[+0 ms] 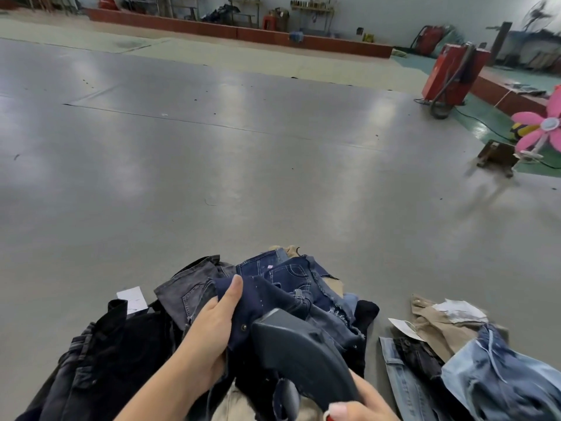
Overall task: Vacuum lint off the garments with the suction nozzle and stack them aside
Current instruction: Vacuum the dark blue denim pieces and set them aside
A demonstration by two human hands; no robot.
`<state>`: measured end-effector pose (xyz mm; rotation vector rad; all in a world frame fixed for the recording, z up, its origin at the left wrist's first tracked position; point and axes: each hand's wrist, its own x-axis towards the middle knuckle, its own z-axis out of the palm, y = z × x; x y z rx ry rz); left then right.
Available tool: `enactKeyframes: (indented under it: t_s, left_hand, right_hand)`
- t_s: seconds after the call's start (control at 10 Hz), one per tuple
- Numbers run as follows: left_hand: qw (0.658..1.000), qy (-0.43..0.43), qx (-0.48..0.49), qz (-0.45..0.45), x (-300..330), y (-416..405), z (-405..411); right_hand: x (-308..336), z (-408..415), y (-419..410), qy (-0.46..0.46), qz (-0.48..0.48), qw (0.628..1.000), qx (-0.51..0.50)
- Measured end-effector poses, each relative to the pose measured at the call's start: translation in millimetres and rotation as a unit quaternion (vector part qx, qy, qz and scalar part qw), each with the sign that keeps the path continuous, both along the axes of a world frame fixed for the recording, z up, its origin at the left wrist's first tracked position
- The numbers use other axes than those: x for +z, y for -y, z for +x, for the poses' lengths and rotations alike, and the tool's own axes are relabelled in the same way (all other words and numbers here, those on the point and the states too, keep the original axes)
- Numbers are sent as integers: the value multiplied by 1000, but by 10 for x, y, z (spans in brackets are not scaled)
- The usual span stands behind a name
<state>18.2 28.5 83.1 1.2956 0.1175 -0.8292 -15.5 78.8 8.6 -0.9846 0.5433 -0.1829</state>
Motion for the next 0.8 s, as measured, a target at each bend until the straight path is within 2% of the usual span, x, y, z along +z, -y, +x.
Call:
enactKeyframes:
  t_s: [0.1, 0.2, 0.3, 0.5, 0.6, 0.7, 0.8]
  left_hand:
    - [999, -15, -13, -26, 8, -22, 6]
    - [998, -21, -30, -41, -12, -57, -21]
    - [999, -20, -41, -28, -24, -57, -39]
    - [996, 9, -77, 50, -106, -10, -72]
    - [995, -6, -94, 35, -90, -15, -53]
    - [994, -24, -100, 26, -158, -34, -55]
    - [995, -61, -75, -15, -217, -35, -47]
  right_hand:
    - [626, -895, 1562, -23, 66, 998, 6]
    - [830, -1312, 1894, 58, 37, 992, 106]
    - [619, -1460, 1994, 13, -72, 993, 98]
    - [614, -1490, 1824, -1, -81, 988, 133]
    - [642, -1429, 1847, -35, -124, 988, 87]
    - [588, -1437, 1872, -49, -87, 995, 17]
    - [659, -1371, 1903, -26, -17, 999, 20]
